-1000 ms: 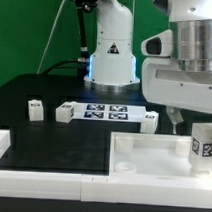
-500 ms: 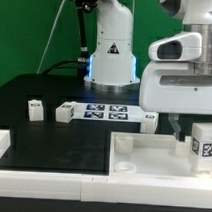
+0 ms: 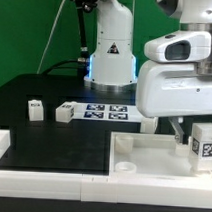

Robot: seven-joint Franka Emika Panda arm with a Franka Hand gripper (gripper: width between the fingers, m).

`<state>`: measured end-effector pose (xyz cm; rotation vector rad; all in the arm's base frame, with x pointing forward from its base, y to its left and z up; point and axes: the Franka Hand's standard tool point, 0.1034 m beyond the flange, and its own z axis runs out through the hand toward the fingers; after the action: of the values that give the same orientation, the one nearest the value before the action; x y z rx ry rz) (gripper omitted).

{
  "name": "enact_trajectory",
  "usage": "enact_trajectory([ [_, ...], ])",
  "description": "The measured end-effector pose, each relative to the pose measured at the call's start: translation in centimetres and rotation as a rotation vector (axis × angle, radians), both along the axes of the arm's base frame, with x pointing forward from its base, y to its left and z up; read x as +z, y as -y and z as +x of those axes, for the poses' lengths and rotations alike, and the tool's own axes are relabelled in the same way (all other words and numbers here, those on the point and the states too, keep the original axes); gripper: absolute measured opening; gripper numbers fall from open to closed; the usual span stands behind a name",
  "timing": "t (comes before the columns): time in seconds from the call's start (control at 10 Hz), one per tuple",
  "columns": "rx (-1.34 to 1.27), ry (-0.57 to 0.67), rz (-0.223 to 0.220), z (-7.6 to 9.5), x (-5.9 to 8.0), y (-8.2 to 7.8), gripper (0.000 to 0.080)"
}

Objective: Assemble one leg

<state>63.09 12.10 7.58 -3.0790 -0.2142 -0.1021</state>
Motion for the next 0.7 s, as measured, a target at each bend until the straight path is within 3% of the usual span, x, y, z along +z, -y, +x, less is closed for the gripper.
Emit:
enact_trajectory([
  [0.1, 0.0, 0.0, 0.0, 0.0, 0.0, 0.0, 0.0354],
  [0.2, -0.005, 0.0, 0.001, 0.0, 0.0, 0.0, 0.0288],
  [0.5, -0.05, -0.003, 0.006, 0.0, 0.0, -0.02, 0.0288],
  [0.7, -0.382, -0.024, 0.034, 0.01, -0.03, -0.01, 0.0288],
])
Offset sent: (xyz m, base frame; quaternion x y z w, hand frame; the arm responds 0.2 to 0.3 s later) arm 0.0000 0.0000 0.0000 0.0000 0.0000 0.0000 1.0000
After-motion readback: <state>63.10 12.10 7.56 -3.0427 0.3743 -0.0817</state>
